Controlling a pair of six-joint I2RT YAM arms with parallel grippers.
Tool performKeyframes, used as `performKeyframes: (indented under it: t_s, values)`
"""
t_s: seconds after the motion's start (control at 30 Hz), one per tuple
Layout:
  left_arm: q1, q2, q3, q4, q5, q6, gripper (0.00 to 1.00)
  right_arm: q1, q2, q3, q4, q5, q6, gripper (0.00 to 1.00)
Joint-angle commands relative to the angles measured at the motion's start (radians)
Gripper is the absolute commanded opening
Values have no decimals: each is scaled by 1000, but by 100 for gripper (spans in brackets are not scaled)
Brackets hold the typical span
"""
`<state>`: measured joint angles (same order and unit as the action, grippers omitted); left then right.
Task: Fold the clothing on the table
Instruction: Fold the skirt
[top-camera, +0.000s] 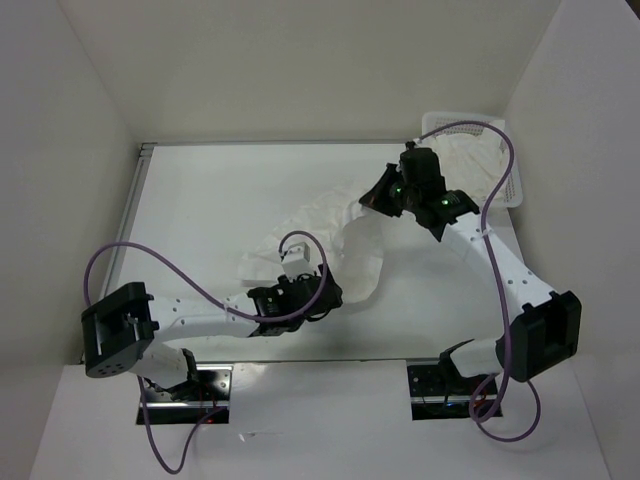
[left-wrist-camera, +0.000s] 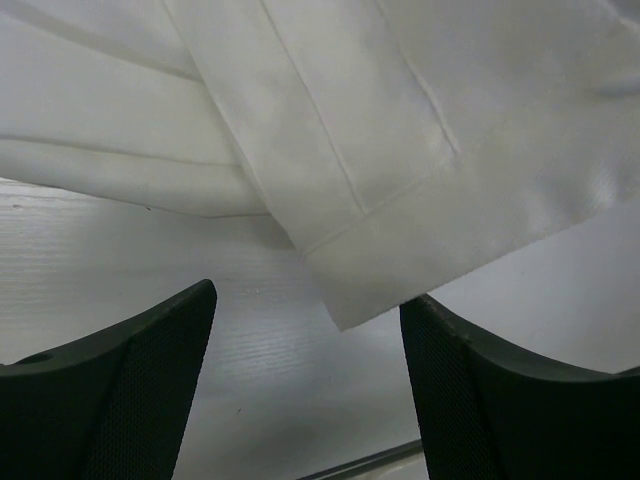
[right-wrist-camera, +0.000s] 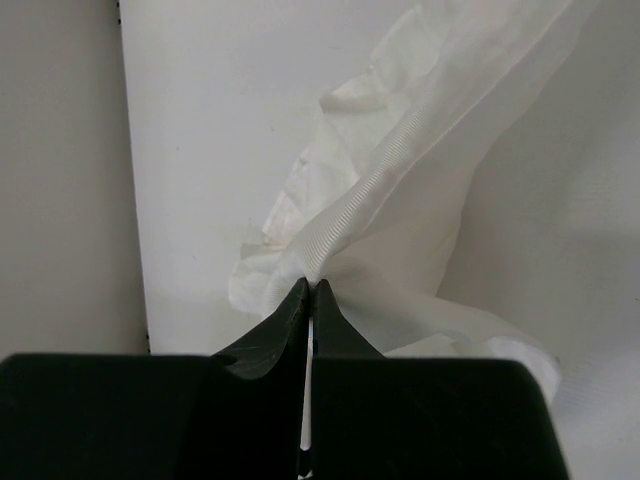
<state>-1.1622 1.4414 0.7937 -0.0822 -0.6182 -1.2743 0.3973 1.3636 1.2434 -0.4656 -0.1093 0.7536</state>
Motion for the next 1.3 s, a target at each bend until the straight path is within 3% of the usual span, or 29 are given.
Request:
performKeyframes:
  t_s: [0.0, 0.23, 0.37, 0.43, 0.53, 0.67, 0.83, 1.27]
  values:
    - [-2, -32, -20, -22, -106, -86, 81, 12, -67, 10, 38, 20, -19, 0]
    - [-2, -4, -67, -53, -158, -149, 80, 12, -155, -12, 27, 20, 16, 0]
    - [-2, 75, -5, -76, -202, -149, 62, 12, -218, -68, 27, 0, 38, 0]
    - [-2, 134, 48, -125, -224, -160, 47, 12, -232, -81, 18, 0, 38, 0]
    - [-2, 189, 74, -152, -253, -189, 44, 12, -251, -105, 30, -32, 38, 0]
    - [-2, 150, 75, -119, -244, -154, 37, 12, -261, -140, 39, -53, 50, 0]
    - [-2, 1, -14, 11, -215, -145, 44, 12, -270, -151, 30, -41, 50, 0]
    - [-2, 145, 24, -16, -222, -158, 42, 12, -279, -124, 19, -64, 50, 0]
